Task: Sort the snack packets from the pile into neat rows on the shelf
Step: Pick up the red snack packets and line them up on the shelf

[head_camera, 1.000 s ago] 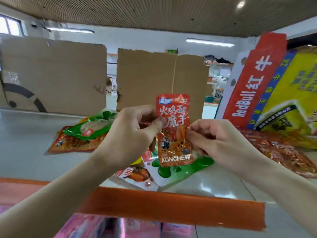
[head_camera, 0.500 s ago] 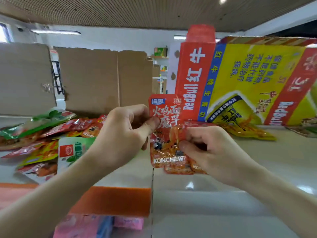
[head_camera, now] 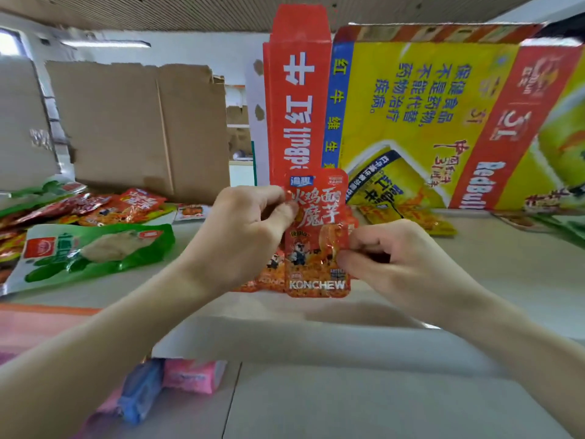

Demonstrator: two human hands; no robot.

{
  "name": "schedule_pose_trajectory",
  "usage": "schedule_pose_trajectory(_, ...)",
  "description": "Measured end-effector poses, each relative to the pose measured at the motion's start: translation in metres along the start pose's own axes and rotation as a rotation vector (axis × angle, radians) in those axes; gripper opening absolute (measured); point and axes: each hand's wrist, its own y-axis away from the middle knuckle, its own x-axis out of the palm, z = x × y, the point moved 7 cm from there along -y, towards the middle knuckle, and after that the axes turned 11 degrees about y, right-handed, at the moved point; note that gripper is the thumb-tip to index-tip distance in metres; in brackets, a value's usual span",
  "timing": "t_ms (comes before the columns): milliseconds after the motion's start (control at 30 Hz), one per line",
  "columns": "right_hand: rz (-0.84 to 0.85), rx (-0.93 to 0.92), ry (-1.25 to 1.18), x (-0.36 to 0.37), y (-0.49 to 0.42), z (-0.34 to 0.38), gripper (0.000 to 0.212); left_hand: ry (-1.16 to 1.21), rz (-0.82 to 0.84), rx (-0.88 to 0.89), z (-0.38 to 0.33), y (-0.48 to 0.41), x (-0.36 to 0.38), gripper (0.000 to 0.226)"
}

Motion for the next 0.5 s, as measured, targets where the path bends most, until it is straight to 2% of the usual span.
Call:
schedule_pose_trajectory(133,-0.005,0.086,-0.063,-0.008,0.002,-0.016,0.038,-0.06,0.035,-0.001,0.004,-0.012,0.014,0.028)
schedule_pose_trajectory(300,-0.006,0.076,0.142,-0.026,-0.015,-0.017,0.043,-0.24,0.035,0.089,-0.008,-0.042,0.017,0.035)
schedule_pose_trajectory(500,0.021,0.067,0.15,-0.048,-0.031,-0.022,0.044,-0.148,0.054,0.09,-0.016,-0.069,0.013,0.037)
